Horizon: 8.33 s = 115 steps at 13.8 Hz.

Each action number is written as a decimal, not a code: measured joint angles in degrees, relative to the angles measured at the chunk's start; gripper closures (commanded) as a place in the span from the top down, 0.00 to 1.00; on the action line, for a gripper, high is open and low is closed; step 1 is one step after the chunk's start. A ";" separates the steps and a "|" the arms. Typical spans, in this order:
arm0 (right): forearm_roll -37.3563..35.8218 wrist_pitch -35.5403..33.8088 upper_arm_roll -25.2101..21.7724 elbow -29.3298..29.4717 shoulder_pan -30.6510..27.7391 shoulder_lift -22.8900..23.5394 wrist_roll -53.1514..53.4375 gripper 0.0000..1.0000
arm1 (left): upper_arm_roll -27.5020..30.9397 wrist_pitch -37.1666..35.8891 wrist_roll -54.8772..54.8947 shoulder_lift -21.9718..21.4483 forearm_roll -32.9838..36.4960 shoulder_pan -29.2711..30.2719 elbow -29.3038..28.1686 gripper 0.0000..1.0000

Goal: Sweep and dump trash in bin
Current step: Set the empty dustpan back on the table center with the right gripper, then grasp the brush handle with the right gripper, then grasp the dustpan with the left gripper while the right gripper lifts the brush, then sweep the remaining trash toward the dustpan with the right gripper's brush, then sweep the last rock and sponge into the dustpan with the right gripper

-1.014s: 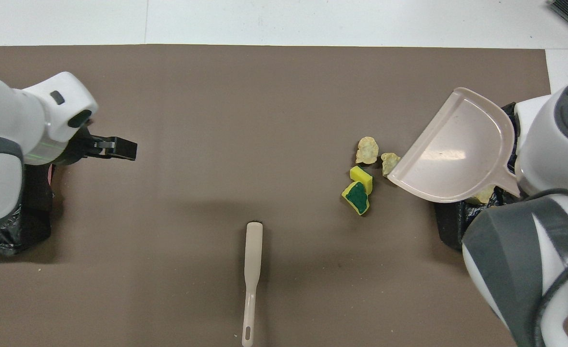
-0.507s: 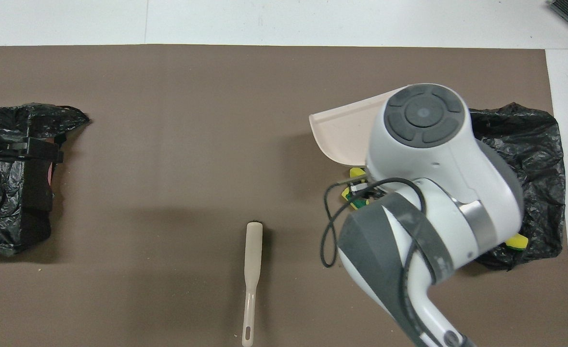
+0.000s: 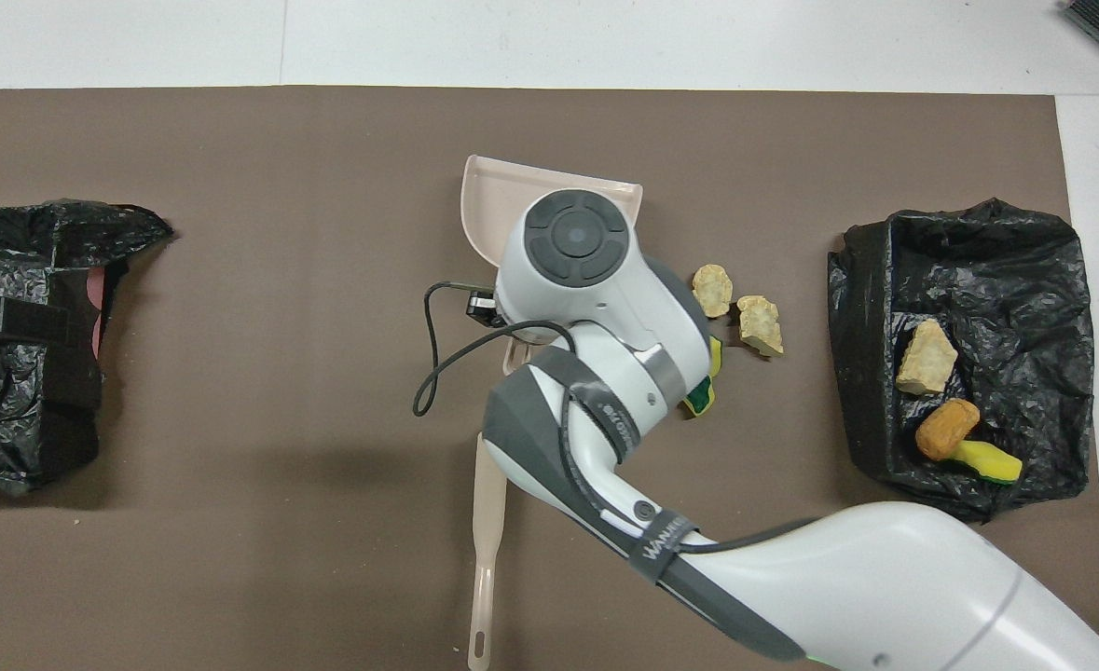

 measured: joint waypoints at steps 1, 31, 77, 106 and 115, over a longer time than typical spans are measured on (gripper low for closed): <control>-1.69 0.32 0.84 1.70 0.59 2.60 0.50 0.00 | -0.04 -0.29 0.07 -0.18 0.02 -0.01 -0.01 1.00; 15.45 12.59 11.26 -43.12 1.45 -25.42 6.70 1.00 | -1.85 19.61 -3.52 17.70 0.08 -24.56 -0.77 1.00; 0.53 -7.08 -21.21 -39.79 -3.67 -27.16 -39.91 0.00 | -0.94 18.28 33.08 13.04 5.30 -29.85 -10.04 0.00; -1.28 -9.64 -19.28 -26.56 -5.54 -23.50 -47.79 0.00 | -1.18 22.89 32.25 11.15 5.30 -35.00 -17.89 0.00; 17.23 -12.94 -10.61 -23.04 -2.99 -14.82 -50.31 0.00 | -1.10 23.12 32.04 11.15 5.29 -34.99 -17.93 0.00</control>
